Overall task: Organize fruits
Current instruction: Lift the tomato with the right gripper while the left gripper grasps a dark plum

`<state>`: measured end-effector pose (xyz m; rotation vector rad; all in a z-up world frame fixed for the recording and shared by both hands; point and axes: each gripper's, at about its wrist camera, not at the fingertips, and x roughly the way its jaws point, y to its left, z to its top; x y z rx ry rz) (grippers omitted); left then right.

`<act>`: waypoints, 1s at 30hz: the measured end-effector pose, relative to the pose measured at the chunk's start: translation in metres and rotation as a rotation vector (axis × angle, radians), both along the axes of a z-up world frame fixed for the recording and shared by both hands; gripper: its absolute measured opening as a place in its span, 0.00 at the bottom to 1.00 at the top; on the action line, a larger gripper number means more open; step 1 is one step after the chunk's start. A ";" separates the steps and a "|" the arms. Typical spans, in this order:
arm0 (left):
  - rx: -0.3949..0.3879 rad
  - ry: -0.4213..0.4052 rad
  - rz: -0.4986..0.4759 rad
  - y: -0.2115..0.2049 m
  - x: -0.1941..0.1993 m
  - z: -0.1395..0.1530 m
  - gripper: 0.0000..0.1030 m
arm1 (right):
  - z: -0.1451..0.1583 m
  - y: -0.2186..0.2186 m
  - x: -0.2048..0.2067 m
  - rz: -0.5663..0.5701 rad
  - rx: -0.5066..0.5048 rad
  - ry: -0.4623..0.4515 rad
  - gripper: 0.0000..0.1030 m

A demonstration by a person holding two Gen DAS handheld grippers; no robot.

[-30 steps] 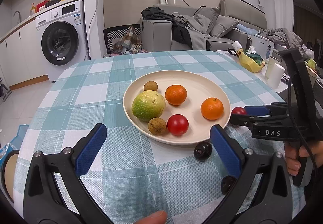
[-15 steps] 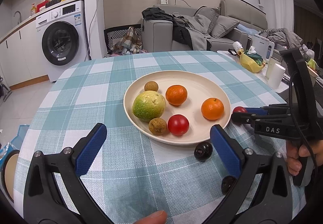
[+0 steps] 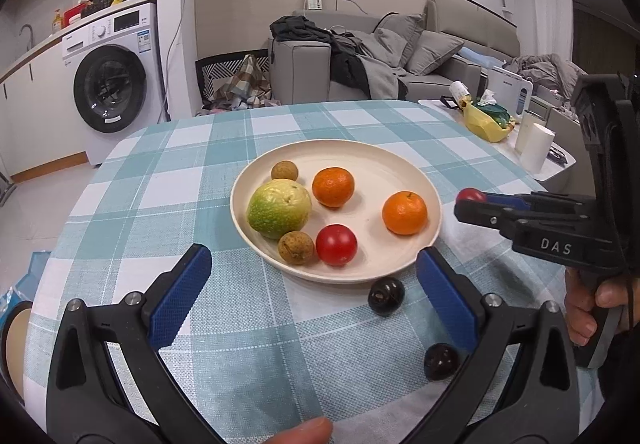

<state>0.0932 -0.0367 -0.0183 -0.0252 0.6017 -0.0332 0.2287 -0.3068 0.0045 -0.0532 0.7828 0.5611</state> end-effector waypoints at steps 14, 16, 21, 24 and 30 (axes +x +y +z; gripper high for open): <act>-0.046 0.108 -0.128 -0.014 0.007 -0.011 0.58 | 0.007 0.009 -0.012 0.073 0.014 -0.045 0.28; -0.056 0.128 -0.140 -0.015 0.010 -0.014 0.57 | 0.008 0.011 -0.015 0.083 0.008 -0.052 0.28; -0.074 0.196 -0.187 -0.022 0.016 -0.025 0.54 | 0.008 0.014 -0.018 0.090 -0.001 -0.070 0.28; -0.067 0.228 -0.208 -0.028 0.019 -0.030 0.53 | 0.009 0.013 -0.018 0.088 0.002 -0.069 0.28; -0.068 0.276 -0.208 -0.031 0.026 -0.038 0.48 | 0.009 0.013 -0.019 0.090 0.000 -0.070 0.28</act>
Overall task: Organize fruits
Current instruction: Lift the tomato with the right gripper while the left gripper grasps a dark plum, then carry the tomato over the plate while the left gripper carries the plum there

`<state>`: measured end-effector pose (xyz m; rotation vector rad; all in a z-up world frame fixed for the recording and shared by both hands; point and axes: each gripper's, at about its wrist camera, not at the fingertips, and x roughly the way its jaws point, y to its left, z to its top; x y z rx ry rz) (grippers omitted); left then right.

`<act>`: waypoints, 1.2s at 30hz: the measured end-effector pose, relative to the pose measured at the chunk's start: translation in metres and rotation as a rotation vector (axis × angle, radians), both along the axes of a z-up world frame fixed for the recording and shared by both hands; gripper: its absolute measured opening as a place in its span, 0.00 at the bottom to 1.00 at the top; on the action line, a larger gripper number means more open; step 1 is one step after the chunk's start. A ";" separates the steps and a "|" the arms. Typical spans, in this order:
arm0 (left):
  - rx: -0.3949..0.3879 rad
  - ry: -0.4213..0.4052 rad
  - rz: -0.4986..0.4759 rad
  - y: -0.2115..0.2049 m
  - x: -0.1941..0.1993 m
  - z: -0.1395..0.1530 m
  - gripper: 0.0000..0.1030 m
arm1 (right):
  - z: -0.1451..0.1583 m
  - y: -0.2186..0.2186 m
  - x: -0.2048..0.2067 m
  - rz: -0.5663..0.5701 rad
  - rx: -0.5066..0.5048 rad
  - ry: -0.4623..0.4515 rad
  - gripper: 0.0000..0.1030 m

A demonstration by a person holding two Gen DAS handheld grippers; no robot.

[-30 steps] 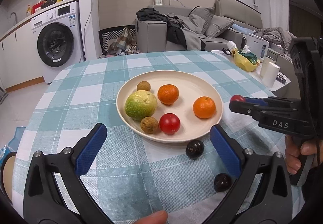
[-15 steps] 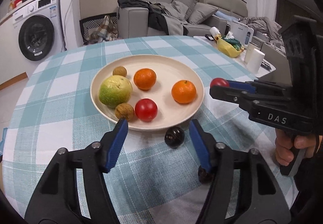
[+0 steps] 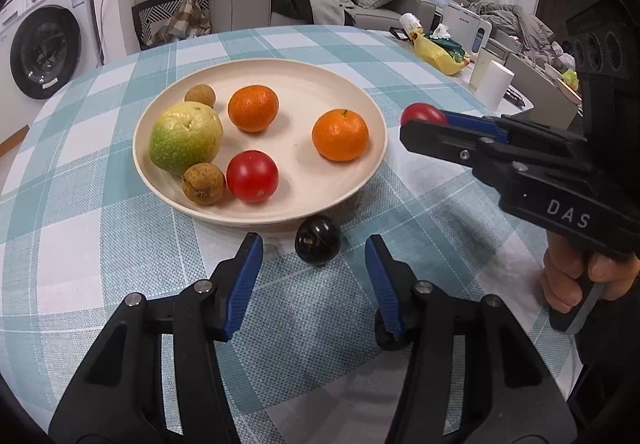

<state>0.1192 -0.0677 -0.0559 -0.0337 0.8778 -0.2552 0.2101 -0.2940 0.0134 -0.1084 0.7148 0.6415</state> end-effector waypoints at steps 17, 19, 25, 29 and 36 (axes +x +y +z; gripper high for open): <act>-0.051 0.029 0.018 0.003 0.013 -0.004 0.22 | -0.001 0.002 -0.001 0.006 0.001 -0.002 0.28; -0.056 0.030 0.018 0.004 0.014 -0.004 0.22 | -0.001 0.002 -0.002 0.005 0.002 0.000 0.28; -0.063 0.028 0.018 0.005 0.014 -0.004 0.21 | -0.001 0.002 -0.002 0.006 0.002 -0.002 0.28; -0.064 0.024 0.017 0.006 0.012 -0.004 0.21 | -0.001 0.002 -0.002 0.006 0.002 -0.003 0.28; -0.070 0.011 0.007 0.005 0.005 -0.002 0.21 | -0.001 0.002 -0.002 0.006 0.002 -0.003 0.28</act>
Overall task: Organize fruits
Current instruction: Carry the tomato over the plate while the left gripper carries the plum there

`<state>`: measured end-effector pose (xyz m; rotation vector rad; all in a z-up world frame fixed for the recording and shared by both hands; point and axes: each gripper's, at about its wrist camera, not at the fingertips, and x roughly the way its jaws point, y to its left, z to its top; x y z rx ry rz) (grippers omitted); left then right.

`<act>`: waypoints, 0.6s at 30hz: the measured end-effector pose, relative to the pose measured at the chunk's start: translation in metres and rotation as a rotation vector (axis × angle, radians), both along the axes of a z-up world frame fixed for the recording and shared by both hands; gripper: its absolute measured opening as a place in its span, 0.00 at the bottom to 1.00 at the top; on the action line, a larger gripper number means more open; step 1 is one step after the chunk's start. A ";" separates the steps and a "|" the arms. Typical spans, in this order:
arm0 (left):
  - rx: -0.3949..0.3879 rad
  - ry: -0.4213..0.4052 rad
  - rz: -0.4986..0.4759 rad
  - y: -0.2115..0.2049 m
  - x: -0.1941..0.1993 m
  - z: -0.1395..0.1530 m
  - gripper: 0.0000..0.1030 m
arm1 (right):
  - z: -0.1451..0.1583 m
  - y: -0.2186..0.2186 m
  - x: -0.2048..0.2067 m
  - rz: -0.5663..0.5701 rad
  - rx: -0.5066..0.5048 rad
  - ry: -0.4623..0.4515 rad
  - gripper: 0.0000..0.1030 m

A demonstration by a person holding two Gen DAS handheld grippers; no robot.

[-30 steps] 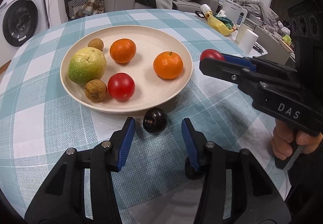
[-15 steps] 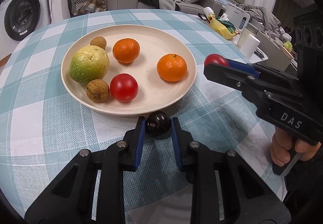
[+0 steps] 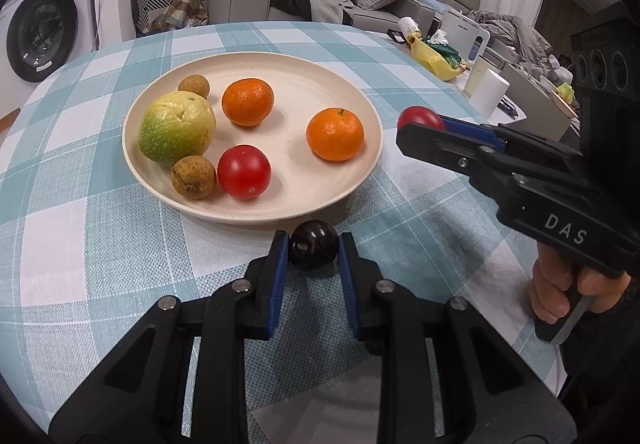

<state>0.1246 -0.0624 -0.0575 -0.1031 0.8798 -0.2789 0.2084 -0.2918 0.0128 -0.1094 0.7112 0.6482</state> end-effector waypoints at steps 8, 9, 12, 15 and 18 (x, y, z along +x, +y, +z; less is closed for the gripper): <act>0.003 -0.063 -0.017 0.000 -0.013 0.010 0.21 | 0.000 0.000 0.000 0.002 0.003 -0.003 0.28; 0.005 -0.076 -0.018 -0.001 -0.015 0.013 0.21 | 0.001 0.000 0.000 0.003 0.004 -0.004 0.28; -0.004 -0.115 -0.008 0.001 -0.020 0.020 0.21 | 0.001 0.000 -0.001 0.005 0.005 -0.008 0.28; -0.023 -0.154 0.012 0.007 -0.024 0.028 0.21 | 0.002 0.000 -0.002 0.008 0.005 -0.011 0.28; -0.027 -0.187 0.049 0.013 -0.026 0.034 0.21 | 0.002 0.001 -0.003 0.012 0.004 -0.012 0.28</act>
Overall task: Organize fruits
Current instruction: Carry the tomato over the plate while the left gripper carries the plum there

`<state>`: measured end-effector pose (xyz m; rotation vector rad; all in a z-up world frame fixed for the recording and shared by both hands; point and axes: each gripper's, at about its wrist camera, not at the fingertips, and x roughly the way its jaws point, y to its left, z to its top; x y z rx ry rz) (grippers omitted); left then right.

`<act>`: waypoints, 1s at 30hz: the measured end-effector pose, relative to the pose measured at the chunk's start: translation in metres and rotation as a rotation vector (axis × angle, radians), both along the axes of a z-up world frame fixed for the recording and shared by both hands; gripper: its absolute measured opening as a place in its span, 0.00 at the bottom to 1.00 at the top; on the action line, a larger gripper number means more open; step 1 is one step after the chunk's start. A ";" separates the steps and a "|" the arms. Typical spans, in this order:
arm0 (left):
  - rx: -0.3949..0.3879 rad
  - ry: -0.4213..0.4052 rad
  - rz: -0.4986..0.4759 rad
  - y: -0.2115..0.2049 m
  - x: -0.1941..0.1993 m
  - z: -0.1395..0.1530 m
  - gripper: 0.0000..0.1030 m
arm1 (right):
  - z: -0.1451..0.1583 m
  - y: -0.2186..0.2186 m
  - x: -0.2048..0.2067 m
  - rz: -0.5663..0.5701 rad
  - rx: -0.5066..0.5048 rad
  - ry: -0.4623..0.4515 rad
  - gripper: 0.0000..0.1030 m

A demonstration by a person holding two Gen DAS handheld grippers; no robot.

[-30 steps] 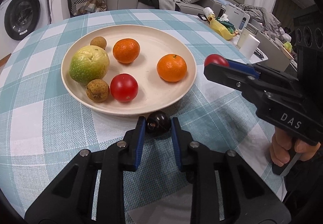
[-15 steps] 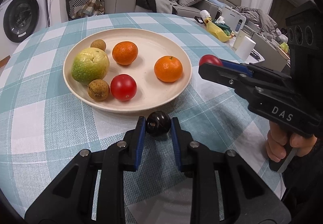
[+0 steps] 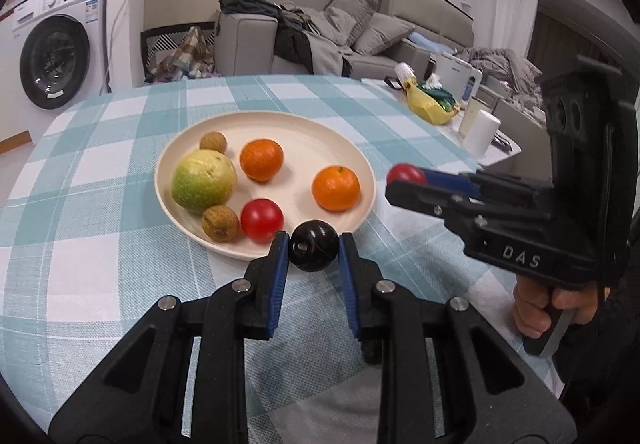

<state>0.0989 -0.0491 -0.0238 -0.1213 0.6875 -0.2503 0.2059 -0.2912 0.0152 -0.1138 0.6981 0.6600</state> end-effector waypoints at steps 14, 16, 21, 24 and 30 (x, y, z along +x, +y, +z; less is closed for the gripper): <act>0.046 -0.055 0.090 0.010 0.005 0.007 0.21 | 0.000 0.013 -0.003 0.037 -0.004 -0.005 0.28; 0.055 -0.058 0.098 0.011 0.007 0.007 0.21 | 0.000 0.015 -0.002 0.036 -0.003 0.001 0.28; 0.069 -0.061 0.120 0.013 0.012 0.006 0.21 | -0.001 0.021 -0.002 0.043 -0.002 0.004 0.28; 0.068 -0.060 0.130 0.014 0.014 0.005 0.21 | -0.002 0.024 -0.001 0.047 -0.007 0.011 0.28; 0.086 -0.058 0.131 0.012 0.018 0.004 0.21 | -0.005 0.031 0.002 0.055 -0.029 0.027 0.28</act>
